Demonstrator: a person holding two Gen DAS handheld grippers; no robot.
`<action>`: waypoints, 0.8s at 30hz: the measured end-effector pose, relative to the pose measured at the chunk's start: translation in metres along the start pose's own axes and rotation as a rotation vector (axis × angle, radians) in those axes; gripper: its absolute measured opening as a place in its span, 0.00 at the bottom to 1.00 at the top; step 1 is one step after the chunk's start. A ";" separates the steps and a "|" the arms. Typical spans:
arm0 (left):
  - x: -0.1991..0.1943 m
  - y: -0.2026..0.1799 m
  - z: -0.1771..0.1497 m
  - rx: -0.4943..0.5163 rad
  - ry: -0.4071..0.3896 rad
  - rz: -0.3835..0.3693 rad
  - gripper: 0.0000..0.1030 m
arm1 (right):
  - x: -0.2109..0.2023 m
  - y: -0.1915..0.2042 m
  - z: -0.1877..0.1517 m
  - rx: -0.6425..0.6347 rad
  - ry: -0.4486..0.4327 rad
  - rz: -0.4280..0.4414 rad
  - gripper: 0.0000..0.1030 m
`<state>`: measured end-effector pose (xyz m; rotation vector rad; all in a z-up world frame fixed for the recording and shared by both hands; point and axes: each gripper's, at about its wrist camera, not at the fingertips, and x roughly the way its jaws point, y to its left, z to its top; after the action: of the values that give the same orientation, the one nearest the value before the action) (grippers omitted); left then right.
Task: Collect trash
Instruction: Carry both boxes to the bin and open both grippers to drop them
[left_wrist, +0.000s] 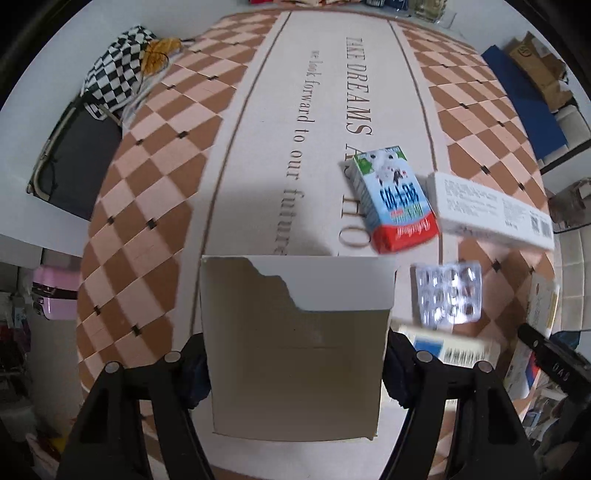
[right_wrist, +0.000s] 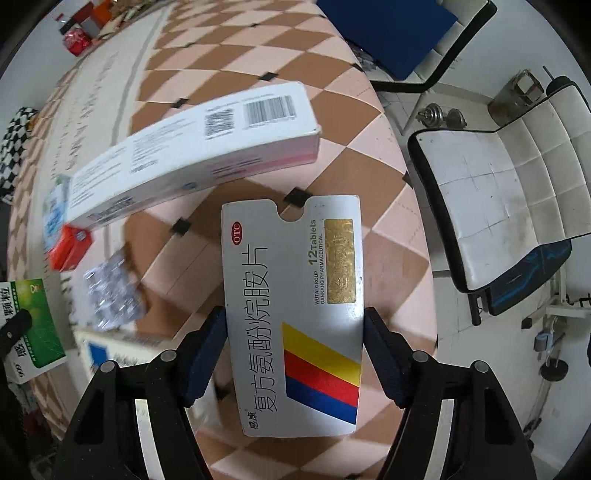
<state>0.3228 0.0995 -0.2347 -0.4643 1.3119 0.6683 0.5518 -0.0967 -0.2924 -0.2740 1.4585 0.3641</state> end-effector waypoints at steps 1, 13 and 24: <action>-0.003 -0.002 -0.008 0.004 -0.013 0.002 0.68 | -0.006 0.000 -0.005 -0.001 -0.009 0.005 0.72; -0.088 0.054 -0.133 0.091 -0.175 -0.080 0.68 | -0.105 0.032 -0.155 -0.019 -0.166 0.089 0.72; -0.099 0.098 -0.269 0.183 -0.117 -0.187 0.68 | -0.127 0.055 -0.357 0.025 -0.137 0.157 0.72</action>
<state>0.0505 -0.0242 -0.1891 -0.3869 1.1898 0.4096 0.1942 -0.1979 -0.1986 -0.1116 1.3517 0.4822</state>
